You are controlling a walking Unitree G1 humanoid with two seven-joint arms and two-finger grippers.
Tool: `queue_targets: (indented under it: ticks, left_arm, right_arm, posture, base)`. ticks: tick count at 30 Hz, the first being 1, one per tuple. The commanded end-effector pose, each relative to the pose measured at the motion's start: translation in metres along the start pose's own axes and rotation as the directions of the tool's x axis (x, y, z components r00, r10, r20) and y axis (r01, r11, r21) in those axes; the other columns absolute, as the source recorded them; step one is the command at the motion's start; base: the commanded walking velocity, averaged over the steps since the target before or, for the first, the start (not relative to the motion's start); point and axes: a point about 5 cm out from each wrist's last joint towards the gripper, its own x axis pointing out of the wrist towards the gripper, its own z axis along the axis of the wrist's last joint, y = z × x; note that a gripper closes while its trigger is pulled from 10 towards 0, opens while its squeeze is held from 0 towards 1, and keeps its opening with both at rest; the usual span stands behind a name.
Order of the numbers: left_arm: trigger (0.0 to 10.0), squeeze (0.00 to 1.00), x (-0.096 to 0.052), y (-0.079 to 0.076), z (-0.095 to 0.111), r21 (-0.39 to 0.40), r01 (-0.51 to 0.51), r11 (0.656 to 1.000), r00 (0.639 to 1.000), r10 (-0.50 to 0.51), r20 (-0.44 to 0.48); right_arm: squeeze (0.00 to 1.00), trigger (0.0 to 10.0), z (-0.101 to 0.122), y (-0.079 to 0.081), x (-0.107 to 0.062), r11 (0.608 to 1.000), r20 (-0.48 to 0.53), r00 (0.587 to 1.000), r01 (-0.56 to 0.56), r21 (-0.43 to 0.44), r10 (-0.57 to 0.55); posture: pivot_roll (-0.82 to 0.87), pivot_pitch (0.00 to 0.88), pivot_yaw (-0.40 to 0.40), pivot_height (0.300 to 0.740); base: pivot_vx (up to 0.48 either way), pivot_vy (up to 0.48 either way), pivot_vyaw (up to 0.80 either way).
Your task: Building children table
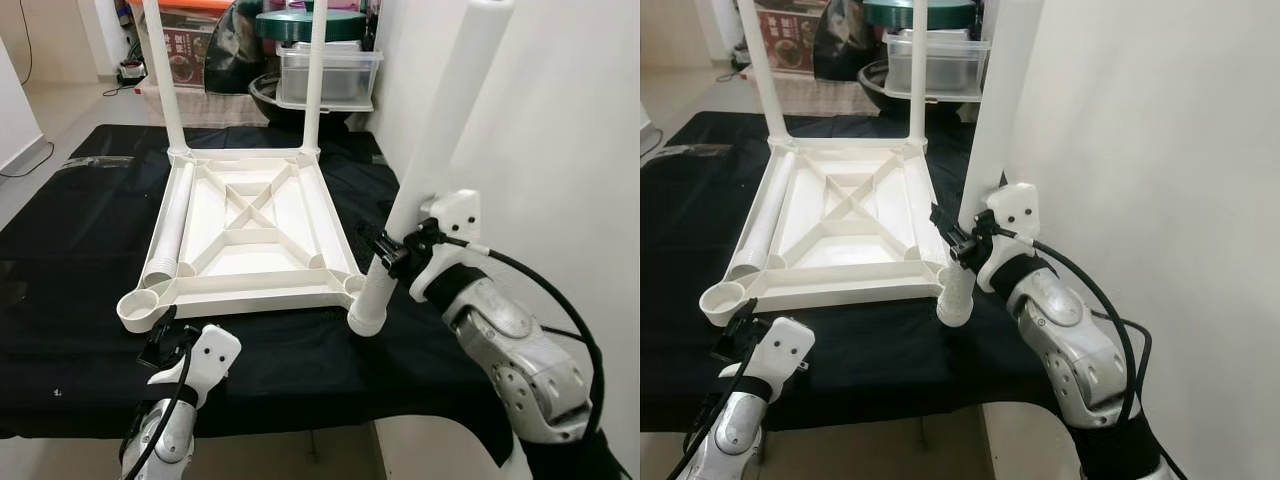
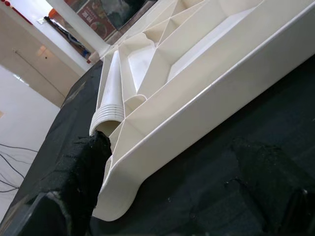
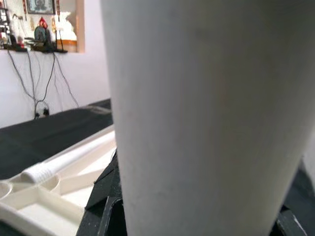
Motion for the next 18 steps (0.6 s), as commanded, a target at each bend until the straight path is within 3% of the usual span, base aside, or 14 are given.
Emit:
queue_targets:
  ticks: [1,11,18]
  left_arm:
    - [10.0,0.0,-0.002,0.001,0.0,-0.012,0.003,1.0,1.0,-0.003,0.007]
    - [10.0,0.0,-0.004,0.004,-0.002,-0.004,-0.011,1.0,1.0,0.011,-0.001]
    - [10.0,0.0,-0.002,0.003,0.0,-0.01,-0.008,1.0,1.0,0.008,0.005]
  right_arm:
    - [0.0,10.0,0.004,-0.005,0.002,1.0,0.024,1.0,0.012,-0.024,-0.012]
    - [0.0,10.0,0.01,-0.002,0.024,0.996,0.094,0.996,0.004,-0.091,0.005]
    - [0.0,10.0,0.011,-0.006,0.032,0.997,0.102,0.995,0.005,-0.073,0.003]
  posture:
    - [0.0,0.0,-0.102,0.74]
    - [0.02,0.0,-0.115,0.74]
    - [0.03,0.0,-0.118,0.74]
  base:
    - [0.0,0.0,0.0]
    - [0.0,0.0,0.0]
    - [0.0,0.0,0.0]
